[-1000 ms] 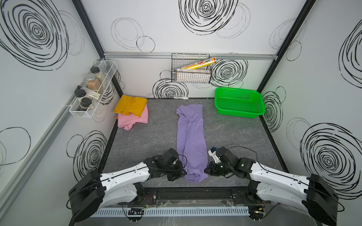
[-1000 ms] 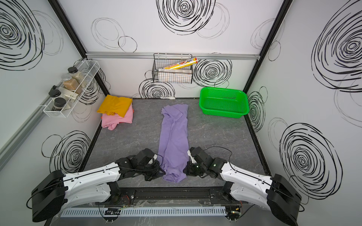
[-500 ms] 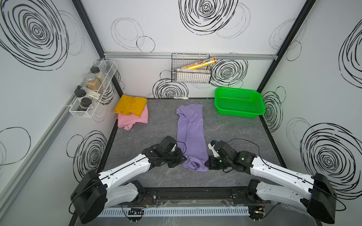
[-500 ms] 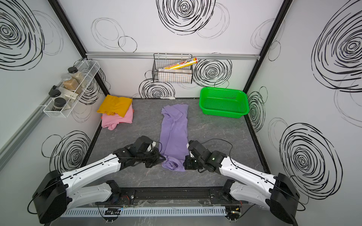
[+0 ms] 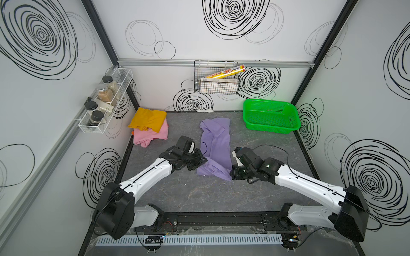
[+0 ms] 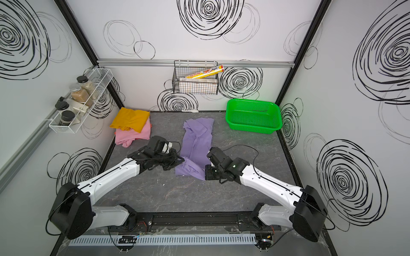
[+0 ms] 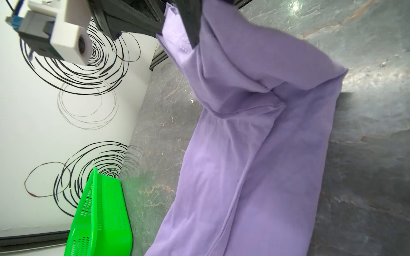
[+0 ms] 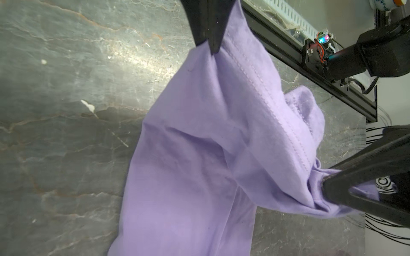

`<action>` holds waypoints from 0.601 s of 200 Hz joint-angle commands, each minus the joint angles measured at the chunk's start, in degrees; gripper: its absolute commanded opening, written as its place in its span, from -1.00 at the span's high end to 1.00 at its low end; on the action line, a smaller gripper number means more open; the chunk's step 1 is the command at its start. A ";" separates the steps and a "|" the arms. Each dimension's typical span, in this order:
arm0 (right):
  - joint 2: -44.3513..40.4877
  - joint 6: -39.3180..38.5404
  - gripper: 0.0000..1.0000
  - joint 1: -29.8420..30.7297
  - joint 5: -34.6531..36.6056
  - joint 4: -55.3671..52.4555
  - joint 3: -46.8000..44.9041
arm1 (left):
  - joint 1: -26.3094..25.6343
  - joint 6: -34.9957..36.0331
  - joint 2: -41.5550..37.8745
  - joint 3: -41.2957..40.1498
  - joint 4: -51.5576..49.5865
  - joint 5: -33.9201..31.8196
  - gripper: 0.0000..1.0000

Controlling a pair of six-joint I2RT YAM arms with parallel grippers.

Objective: Fold and stack t-shirts
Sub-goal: Fold the T-shirt.

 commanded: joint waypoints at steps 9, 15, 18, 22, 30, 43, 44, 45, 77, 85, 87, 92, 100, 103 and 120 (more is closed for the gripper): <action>2.26 -5.03 1.00 -3.74 0.36 -2.43 3.26 | 1.41 2.93 3.50 2.91 3.45 1.17 1.00; 2.86 -5.54 1.00 -4.51 0.38 -2.47 3.64 | 1.55 3.11 4.39 3.33 3.76 1.21 1.00; 3.22 -5.94 1.00 -4.78 0.25 -2.40 3.72 | 1.58 3.13 4.89 3.63 3.88 1.25 1.00; 3.72 -6.29 1.00 -5.36 0.15 -2.31 4.02 | 1.78 3.24 5.44 3.91 4.23 1.40 1.00; 4.70 -7.07 1.00 -6.17 -0.33 -2.12 4.48 | 1.94 3.40 6.59 4.41 4.88 1.52 1.00; 6.35 -8.07 1.00 -7.28 -0.36 -1.79 5.28 | 2.23 3.33 8.34 5.33 6.20 1.91 1.00; 6.51 -8.14 1.00 -7.37 -0.35 -1.74 5.38 | 2.22 3.33 8.52 5.37 6.35 1.93 1.00; 6.63 -8.17 1.00 -7.46 -0.44 -1.71 5.44 | 2.25 3.29 8.66 5.39 6.42 1.94 1.00; 10.46 -9.83 1.00 -9.14 -1.25 -0.44 6.76 | 2.45 4.16 13.48 8.96 7.29 2.00 1.00; 11.51 -10.24 1.00 -9.62 -1.63 -0.36 7.10 | 2.55 4.46 14.53 9.89 7.24 1.80 1.00; 11.79 -10.38 1.00 -9.74 -1.79 -0.36 7.21 | 2.60 4.54 14.77 10.07 7.27 1.83 1.00; 12.49 -10.65 1.00 -10.02 -2.22 -0.36 7.49 | 2.64 4.72 15.40 10.63 7.41 1.91 1.00; 13.43 -10.96 1.00 -10.42 -2.47 -0.52 8.05 | 2.70 5.08 16.44 11.60 7.39 1.88 1.00; 13.84 -11.01 1.00 -10.52 -2.43 -0.46 8.21 | 2.75 5.23 16.89 11.91 7.32 1.87 1.00; 15.24 -11.46 1.00 -11.27 -2.68 0.48 8.74 | 3.22 5.76 18.92 13.35 7.59 1.95 1.00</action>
